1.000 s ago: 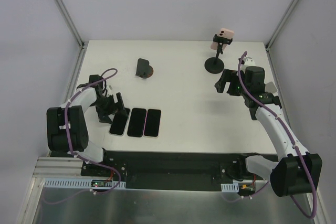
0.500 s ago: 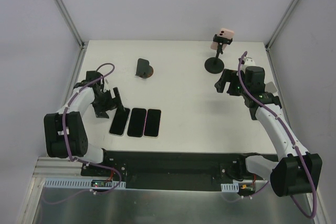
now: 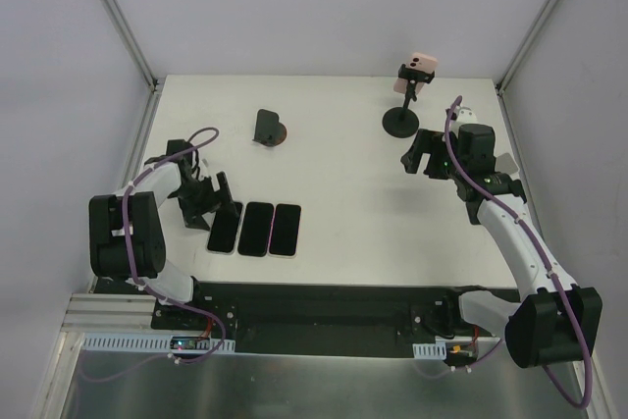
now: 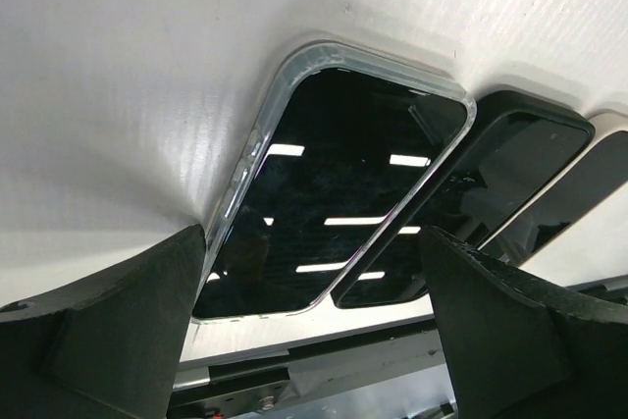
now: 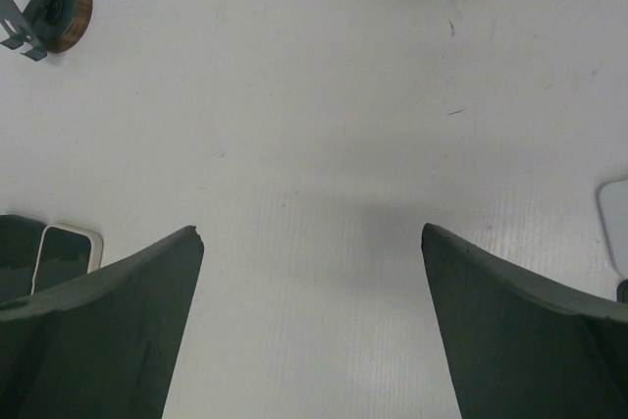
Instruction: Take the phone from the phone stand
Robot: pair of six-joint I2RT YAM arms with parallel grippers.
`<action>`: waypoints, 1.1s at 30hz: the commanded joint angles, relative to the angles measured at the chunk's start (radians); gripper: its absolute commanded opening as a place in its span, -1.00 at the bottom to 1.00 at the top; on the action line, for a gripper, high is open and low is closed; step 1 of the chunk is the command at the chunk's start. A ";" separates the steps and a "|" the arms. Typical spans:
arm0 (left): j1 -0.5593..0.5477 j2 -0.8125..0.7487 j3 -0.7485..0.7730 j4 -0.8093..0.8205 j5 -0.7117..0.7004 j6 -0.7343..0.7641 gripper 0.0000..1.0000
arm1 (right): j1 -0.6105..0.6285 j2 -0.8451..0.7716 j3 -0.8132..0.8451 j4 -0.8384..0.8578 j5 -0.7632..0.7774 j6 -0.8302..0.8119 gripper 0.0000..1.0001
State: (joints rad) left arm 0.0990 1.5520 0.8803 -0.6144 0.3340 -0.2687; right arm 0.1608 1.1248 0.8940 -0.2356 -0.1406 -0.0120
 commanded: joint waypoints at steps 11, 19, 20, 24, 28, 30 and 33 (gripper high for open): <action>-0.036 0.022 -0.023 0.005 0.105 0.022 0.81 | 0.005 -0.005 0.029 0.030 -0.024 0.009 0.93; -0.045 0.025 0.003 0.005 0.117 0.054 0.81 | 0.005 -0.005 0.033 0.032 -0.025 0.009 0.93; -0.045 0.023 0.008 0.004 0.112 0.054 0.81 | 0.005 -0.003 0.033 0.032 -0.025 0.010 0.93; -0.045 0.002 0.032 -0.001 0.070 0.059 0.81 | 0.005 -0.007 0.036 0.030 -0.028 0.009 0.93; -0.045 -0.036 0.083 0.002 0.016 0.062 0.82 | 0.003 -0.008 0.039 0.028 -0.030 0.009 0.93; -0.048 -0.046 0.111 0.013 -0.012 0.068 0.82 | 0.003 -0.010 0.039 0.025 -0.030 0.009 0.93; -0.051 -0.035 0.204 0.028 -0.035 0.086 0.84 | 0.003 -0.014 0.040 0.027 -0.031 0.004 0.93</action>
State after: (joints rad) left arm 0.0597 1.5551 0.9638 -0.6132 0.3408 -0.2180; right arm 0.1608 1.1248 0.8940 -0.2356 -0.1555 -0.0109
